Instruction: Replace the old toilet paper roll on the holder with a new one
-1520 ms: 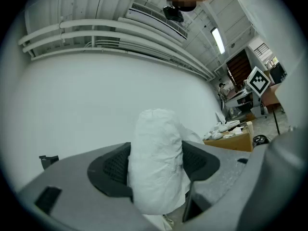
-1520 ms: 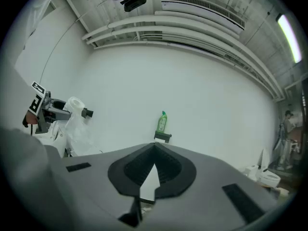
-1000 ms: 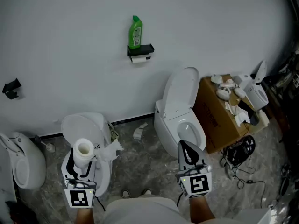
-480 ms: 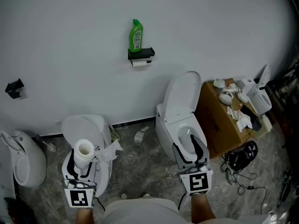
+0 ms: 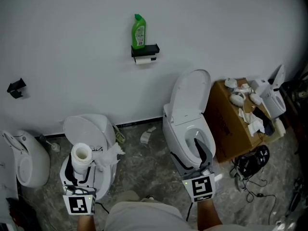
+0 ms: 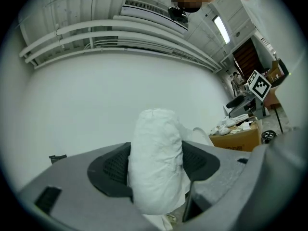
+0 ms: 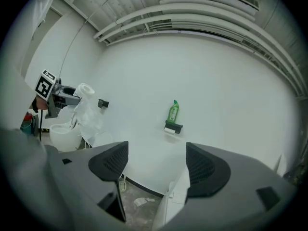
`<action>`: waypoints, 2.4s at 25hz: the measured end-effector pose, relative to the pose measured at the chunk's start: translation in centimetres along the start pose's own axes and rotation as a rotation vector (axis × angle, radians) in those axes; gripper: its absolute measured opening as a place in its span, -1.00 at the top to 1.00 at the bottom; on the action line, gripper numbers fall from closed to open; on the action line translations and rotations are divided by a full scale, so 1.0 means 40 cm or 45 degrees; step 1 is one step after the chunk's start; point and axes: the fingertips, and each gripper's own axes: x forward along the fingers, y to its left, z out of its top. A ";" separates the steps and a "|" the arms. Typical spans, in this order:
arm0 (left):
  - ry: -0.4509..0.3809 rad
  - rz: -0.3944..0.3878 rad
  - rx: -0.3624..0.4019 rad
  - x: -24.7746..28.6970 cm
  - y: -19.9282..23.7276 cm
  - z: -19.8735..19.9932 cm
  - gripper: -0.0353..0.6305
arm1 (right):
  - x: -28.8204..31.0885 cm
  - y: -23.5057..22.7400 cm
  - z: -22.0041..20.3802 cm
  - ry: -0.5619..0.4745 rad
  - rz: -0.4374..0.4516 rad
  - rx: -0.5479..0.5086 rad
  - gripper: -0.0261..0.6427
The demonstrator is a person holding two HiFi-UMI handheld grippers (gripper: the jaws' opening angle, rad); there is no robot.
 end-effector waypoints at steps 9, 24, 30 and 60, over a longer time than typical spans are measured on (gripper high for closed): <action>0.049 -0.031 -0.039 0.130 -0.002 -0.076 -0.04 | 0.107 -0.025 -0.049 0.088 0.018 -0.017 -0.11; -0.038 -0.249 -0.258 0.815 0.183 -0.184 -0.04 | 0.738 -0.150 0.136 0.096 0.007 -0.150 -0.10; -0.049 -0.355 -0.300 0.996 0.185 -0.203 -0.04 | 0.842 -0.170 0.095 0.228 0.010 -0.133 -0.10; 0.101 0.000 -0.333 1.080 0.184 -0.186 -0.04 | 1.400 -0.282 -0.056 0.227 0.312 -0.876 -0.10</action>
